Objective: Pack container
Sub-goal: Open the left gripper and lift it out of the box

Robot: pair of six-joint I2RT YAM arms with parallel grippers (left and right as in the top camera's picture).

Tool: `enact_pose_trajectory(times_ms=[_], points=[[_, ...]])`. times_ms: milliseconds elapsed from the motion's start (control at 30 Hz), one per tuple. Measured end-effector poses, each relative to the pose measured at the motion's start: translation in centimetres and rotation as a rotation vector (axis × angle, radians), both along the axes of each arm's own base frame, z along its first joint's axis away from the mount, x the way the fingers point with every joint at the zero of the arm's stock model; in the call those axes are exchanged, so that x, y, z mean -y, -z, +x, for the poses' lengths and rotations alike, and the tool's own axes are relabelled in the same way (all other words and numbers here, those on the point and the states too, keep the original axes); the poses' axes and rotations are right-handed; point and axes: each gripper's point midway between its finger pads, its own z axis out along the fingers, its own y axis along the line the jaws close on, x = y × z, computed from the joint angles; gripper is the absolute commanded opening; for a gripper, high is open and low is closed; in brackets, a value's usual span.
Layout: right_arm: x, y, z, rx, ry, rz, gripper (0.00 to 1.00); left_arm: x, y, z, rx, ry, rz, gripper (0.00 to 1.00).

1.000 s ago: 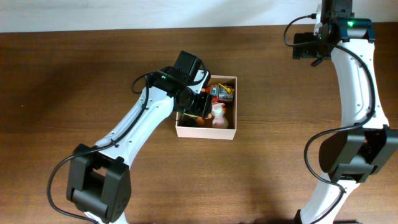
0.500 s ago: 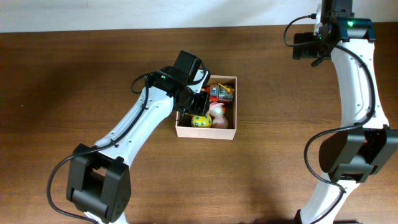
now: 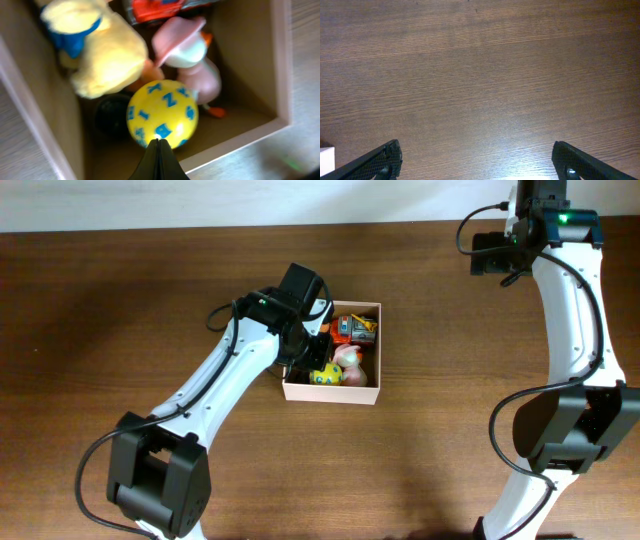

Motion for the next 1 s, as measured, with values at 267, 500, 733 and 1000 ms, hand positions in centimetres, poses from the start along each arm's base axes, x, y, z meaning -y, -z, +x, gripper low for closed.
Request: enact_pose_trajectory(times_ms=[267,500,733,1000], points=[[0.0,0.0,0.0,0.0,0.0,0.0,0.99,0.1,2.2,-0.1,-0.015,0.013,0.077,0.02],[0.0,0.0,0.0,0.0,0.0,0.0,0.99,1.0,4.3,-0.1,-0.033,0.035,0.102,0.02],[0.0,0.0,0.0,0.0,0.0,0.0,0.99,1.2,4.0,0.7,-0.016,0.034,0.106,0.02],[0.0,0.0,0.0,0.0,0.0,0.0,0.99,3.0,-3.6,4.3,0.139,0.032,0.042,0.03]])
